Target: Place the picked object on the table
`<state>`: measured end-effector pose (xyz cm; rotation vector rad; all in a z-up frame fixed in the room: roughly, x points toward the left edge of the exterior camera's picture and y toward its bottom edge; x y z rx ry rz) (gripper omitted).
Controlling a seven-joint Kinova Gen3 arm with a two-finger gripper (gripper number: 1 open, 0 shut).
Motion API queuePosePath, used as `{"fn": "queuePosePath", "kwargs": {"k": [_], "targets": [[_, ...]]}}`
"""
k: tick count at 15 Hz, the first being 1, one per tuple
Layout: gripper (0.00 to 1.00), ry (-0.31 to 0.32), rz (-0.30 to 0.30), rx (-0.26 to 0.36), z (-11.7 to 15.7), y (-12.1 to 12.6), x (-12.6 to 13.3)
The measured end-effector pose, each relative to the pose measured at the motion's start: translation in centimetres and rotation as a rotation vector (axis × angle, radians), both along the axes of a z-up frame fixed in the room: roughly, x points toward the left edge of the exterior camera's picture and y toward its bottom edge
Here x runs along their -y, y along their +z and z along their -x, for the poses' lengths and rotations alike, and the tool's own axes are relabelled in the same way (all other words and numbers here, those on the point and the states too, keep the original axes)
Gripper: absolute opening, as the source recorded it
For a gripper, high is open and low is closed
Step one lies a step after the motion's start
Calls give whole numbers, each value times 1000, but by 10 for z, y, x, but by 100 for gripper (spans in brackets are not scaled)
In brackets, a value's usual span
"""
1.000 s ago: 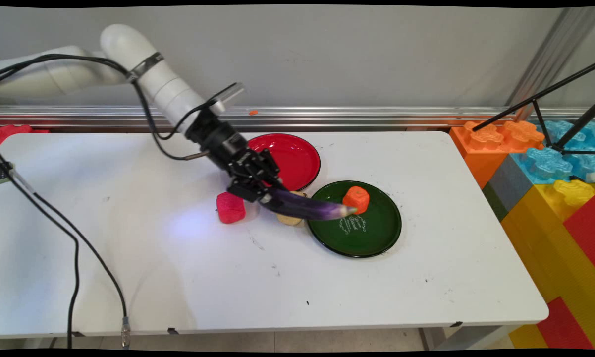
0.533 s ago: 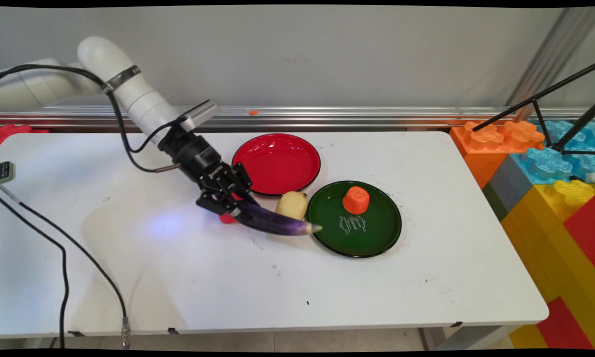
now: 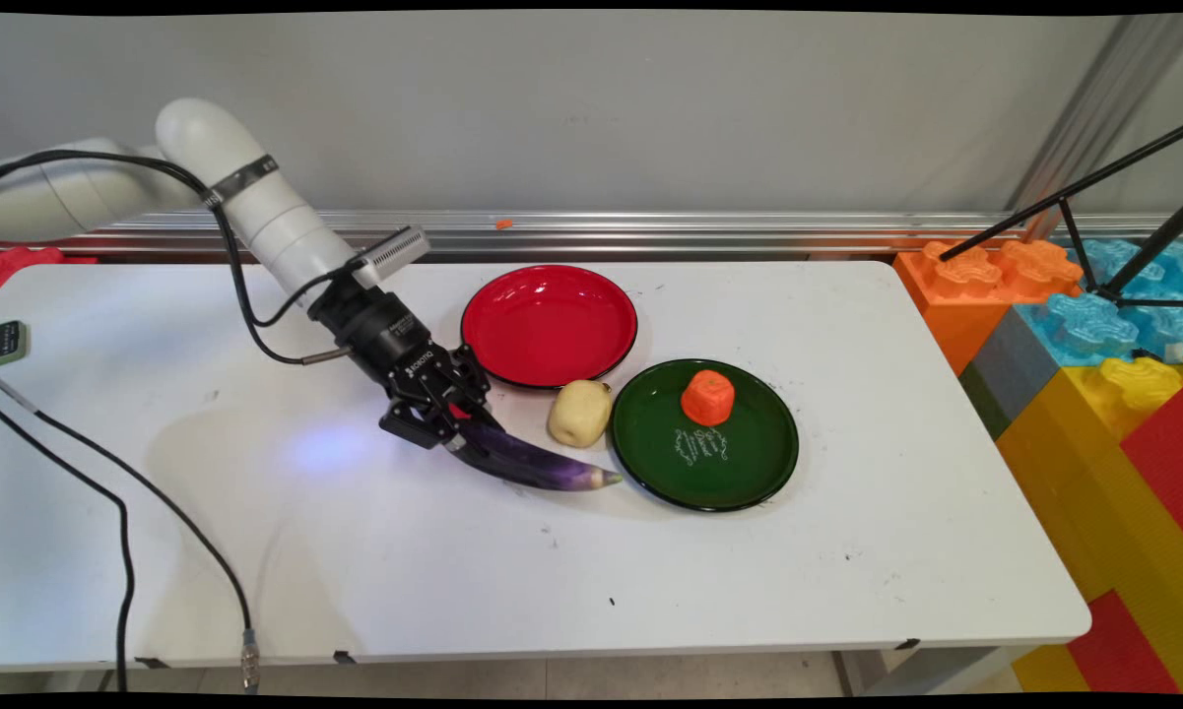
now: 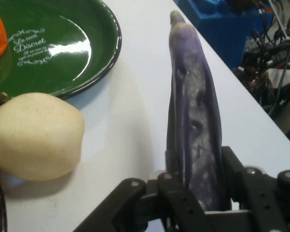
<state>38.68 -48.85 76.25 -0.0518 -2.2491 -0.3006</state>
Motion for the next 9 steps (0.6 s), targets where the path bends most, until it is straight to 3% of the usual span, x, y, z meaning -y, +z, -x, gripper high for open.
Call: {"fn": "queuePosePath", "kwargs": {"k": [9], "targets": [[0, -8, 9, 18, 12, -22, 8]]}}
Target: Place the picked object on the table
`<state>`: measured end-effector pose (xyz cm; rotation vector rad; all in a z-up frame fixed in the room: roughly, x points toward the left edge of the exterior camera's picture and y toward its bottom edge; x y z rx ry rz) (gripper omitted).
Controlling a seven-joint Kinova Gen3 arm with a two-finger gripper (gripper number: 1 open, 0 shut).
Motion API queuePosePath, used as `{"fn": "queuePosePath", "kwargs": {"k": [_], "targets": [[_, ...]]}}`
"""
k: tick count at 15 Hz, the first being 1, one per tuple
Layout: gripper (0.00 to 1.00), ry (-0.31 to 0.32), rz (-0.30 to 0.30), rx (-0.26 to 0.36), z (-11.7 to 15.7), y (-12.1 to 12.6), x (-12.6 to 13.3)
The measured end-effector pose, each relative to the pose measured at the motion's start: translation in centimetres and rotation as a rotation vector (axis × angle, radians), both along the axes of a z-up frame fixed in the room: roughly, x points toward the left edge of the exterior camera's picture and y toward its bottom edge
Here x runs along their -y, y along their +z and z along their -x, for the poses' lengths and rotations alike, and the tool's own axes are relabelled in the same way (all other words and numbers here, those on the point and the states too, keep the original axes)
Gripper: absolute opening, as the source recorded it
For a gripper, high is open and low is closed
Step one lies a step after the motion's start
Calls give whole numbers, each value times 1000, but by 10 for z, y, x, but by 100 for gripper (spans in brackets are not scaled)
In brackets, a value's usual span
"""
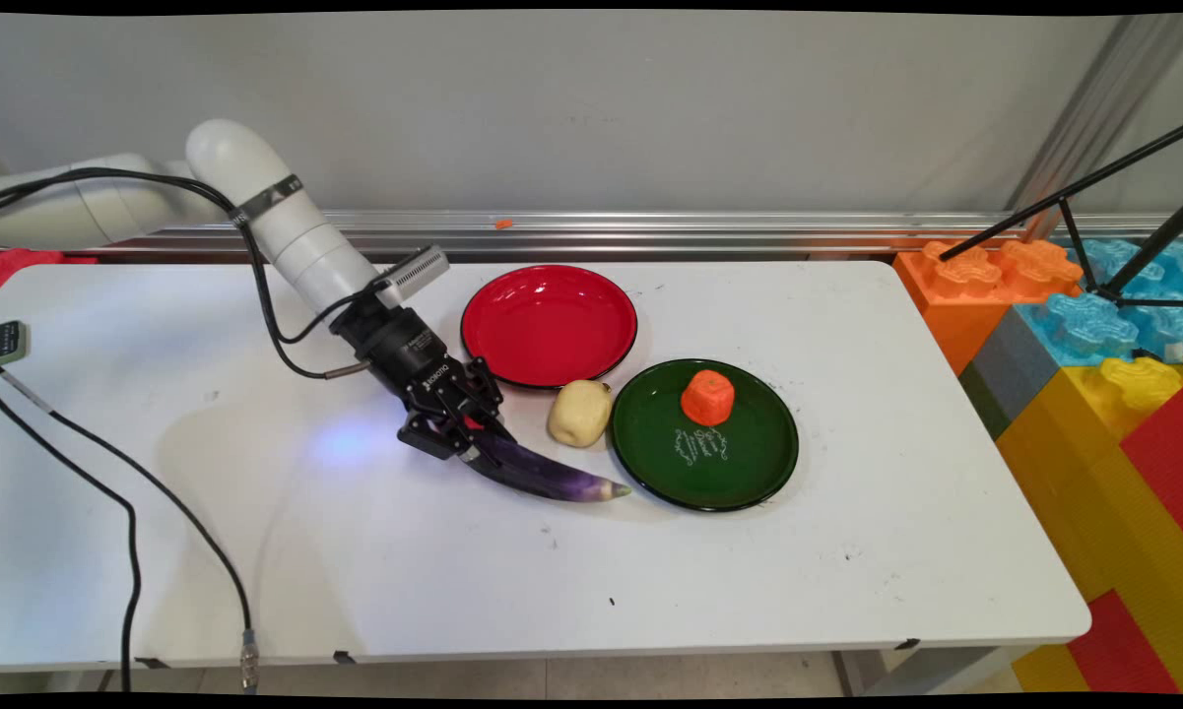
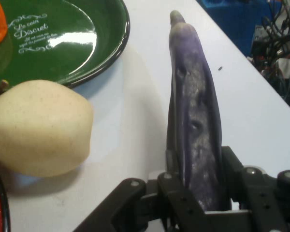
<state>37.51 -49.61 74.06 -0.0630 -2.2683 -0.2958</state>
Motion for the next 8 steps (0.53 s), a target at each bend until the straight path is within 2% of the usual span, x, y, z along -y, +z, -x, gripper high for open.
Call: {"fn": "queuePosePath", "kwargs": {"k": [8], "targets": [[0, -13, 15, 4, 4, -13, 5]]}}
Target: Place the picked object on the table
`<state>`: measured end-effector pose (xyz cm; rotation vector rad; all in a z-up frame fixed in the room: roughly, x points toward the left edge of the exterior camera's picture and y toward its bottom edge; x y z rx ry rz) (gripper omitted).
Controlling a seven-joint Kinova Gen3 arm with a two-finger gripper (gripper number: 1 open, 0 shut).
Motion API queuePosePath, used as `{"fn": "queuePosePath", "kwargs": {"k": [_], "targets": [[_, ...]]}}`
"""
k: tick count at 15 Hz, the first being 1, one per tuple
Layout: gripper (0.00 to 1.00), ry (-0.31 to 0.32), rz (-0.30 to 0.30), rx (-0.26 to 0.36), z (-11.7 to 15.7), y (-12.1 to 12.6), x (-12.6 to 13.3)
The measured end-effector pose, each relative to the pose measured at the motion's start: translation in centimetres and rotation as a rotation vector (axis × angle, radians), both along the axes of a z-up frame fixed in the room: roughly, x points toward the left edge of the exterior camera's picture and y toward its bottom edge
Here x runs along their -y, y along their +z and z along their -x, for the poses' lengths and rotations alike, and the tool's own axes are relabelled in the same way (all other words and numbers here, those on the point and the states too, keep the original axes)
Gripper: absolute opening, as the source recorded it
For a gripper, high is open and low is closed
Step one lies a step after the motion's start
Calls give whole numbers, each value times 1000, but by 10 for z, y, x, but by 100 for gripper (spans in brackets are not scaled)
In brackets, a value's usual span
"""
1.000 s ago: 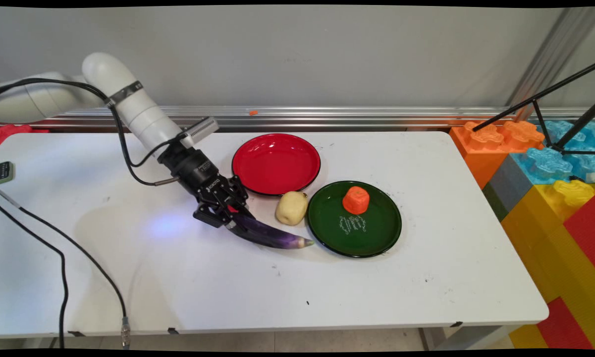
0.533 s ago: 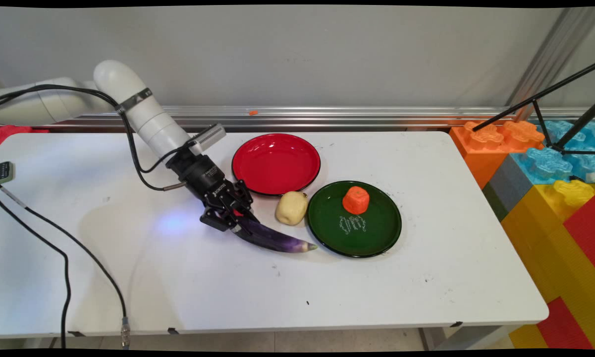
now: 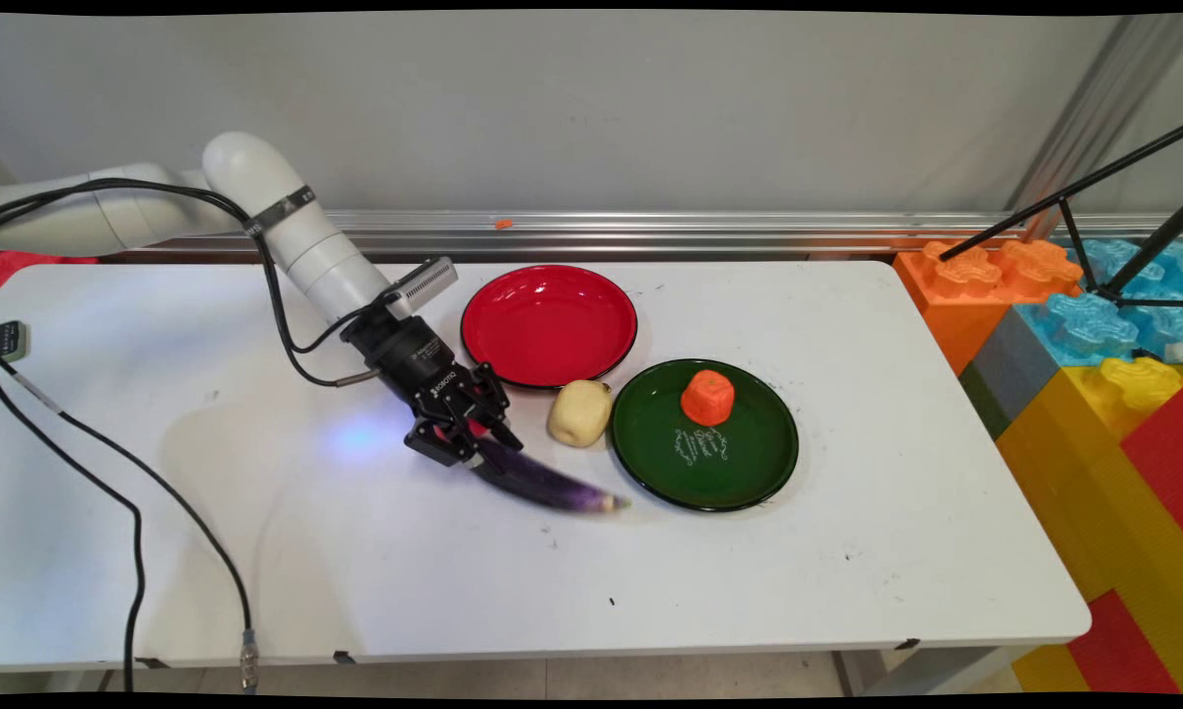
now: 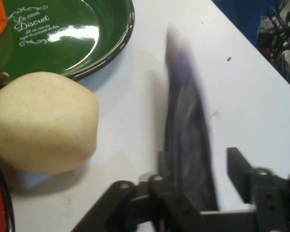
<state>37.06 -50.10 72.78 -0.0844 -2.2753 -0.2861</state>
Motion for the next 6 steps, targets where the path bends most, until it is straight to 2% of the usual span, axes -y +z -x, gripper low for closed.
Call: {"fn": "queuePosePath", "kwargs": {"k": [1, 6], "targets": [[100, 0, 0, -2, 0, -1, 1], [100, -7, 3, -7, -1, -3, 3]]}}
